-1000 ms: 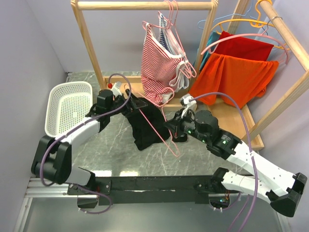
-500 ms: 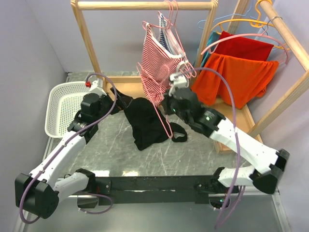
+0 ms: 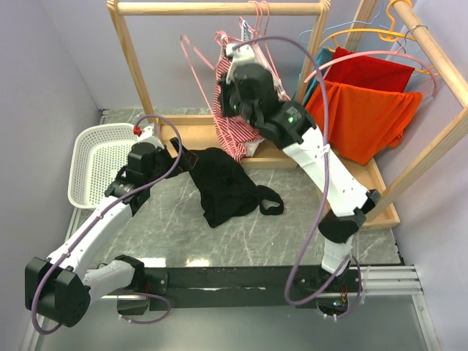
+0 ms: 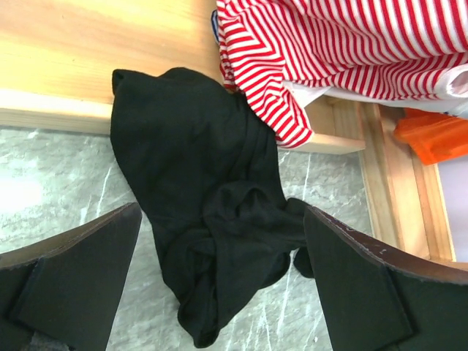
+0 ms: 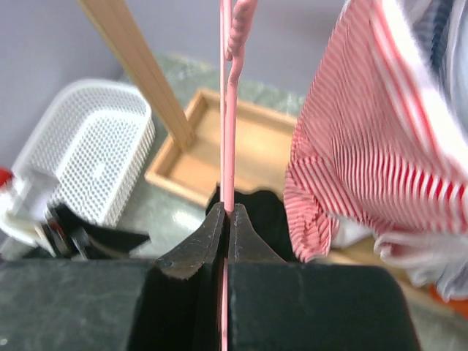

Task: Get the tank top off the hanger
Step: Place the hanger at the clothesline.

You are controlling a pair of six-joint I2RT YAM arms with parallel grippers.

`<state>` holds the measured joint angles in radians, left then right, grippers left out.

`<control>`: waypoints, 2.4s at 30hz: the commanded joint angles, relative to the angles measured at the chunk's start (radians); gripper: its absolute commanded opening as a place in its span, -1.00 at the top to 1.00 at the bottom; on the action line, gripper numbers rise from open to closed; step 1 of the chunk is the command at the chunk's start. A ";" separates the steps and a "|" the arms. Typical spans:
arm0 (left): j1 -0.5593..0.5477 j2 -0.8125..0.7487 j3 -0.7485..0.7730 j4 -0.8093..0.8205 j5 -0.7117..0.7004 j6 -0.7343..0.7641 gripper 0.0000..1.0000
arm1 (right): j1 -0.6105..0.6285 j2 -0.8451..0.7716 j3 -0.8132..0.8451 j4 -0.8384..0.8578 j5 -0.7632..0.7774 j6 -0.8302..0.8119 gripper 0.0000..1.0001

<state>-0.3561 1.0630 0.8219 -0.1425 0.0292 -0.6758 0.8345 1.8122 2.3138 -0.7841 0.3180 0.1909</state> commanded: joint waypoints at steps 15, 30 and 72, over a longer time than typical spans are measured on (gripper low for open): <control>-0.020 0.112 0.028 0.131 0.271 0.056 -0.99 | -0.101 0.090 0.121 0.126 -0.118 -0.079 1.00; -0.030 0.218 0.068 0.544 0.353 -0.197 -0.99 | -0.084 -0.129 -0.277 0.266 -0.178 -0.007 1.00; -0.043 0.347 0.126 0.641 0.319 -0.424 0.98 | -0.037 -0.310 -0.616 0.404 -0.200 0.048 0.40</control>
<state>-0.3958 1.4117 0.9375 0.4747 0.3466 -1.0805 0.7872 1.5703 1.7252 -0.4496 0.1265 0.2283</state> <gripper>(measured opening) 0.034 0.257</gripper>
